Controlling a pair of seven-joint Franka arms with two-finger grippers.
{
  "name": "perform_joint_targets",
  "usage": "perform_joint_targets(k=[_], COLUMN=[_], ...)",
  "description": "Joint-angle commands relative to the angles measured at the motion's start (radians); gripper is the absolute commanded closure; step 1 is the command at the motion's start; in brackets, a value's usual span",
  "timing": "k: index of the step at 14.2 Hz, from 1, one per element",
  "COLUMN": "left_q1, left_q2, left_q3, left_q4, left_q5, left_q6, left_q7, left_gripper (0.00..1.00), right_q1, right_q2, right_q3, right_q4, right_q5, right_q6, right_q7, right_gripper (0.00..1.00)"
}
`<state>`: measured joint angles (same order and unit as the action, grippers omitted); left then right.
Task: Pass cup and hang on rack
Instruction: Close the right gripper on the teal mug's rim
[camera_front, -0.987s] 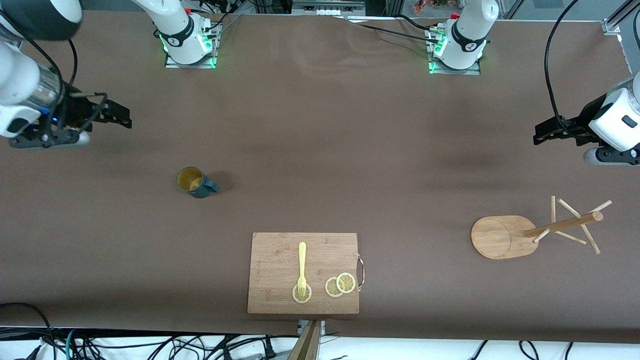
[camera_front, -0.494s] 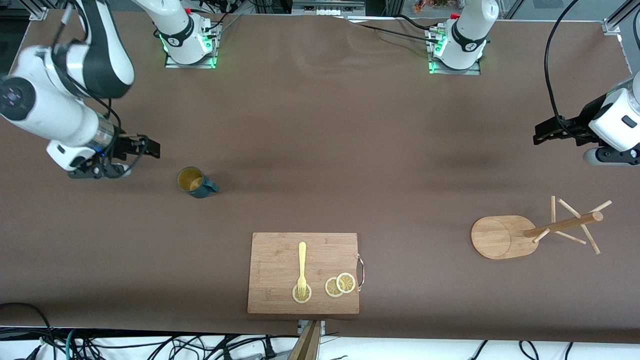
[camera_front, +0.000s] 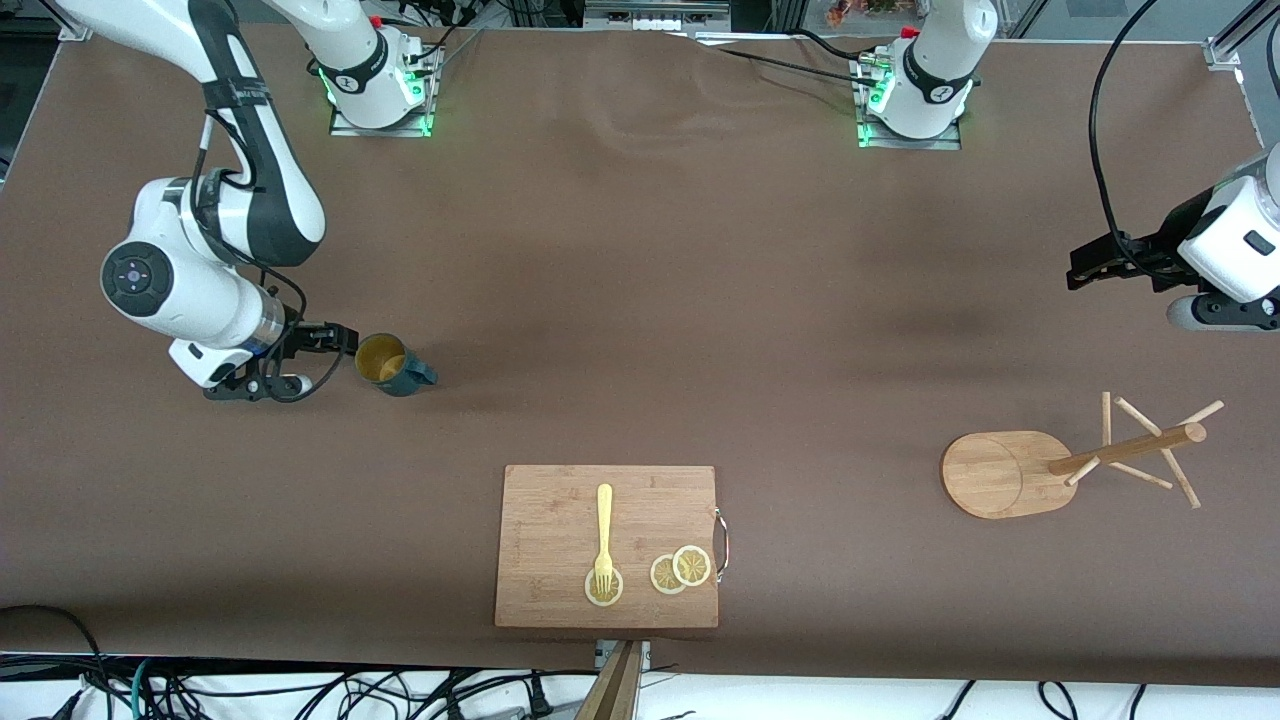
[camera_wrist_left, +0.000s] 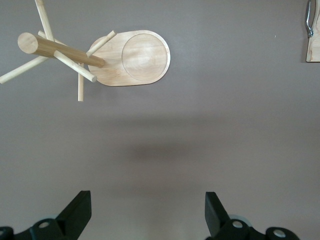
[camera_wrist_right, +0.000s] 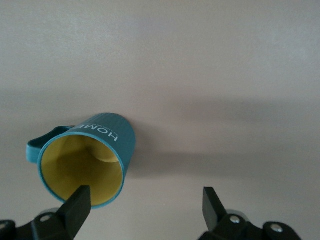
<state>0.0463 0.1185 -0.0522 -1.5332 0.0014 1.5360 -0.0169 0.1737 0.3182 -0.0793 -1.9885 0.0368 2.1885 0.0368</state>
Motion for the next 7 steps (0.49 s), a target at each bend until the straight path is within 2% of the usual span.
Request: perform_joint_targets(k=[1,5,7], left_q1=[0.007,0.006,0.006], left_q2=[0.001,0.003,0.007], left_q3=[-0.006,-0.006,-0.006], left_q4=[0.018,0.024,0.025], left_q5=[0.0,0.0,0.0], left_q6=[-0.005,-0.005,-0.005], left_q7=[0.015,0.015,0.015], left_gripper=[0.0,0.0,0.0], right_q1=[0.026,0.027,0.027], right_q2=[0.004,0.004,0.004], right_q3=[0.003,0.003,0.004], right_q4=[-0.032,-0.114,-0.119], right_q5=[-0.009,-0.009,-0.008], right_q6=[0.046,0.154,0.158], right_q7=[0.061,0.061,0.063], right_gripper=[0.01,0.07,0.18])
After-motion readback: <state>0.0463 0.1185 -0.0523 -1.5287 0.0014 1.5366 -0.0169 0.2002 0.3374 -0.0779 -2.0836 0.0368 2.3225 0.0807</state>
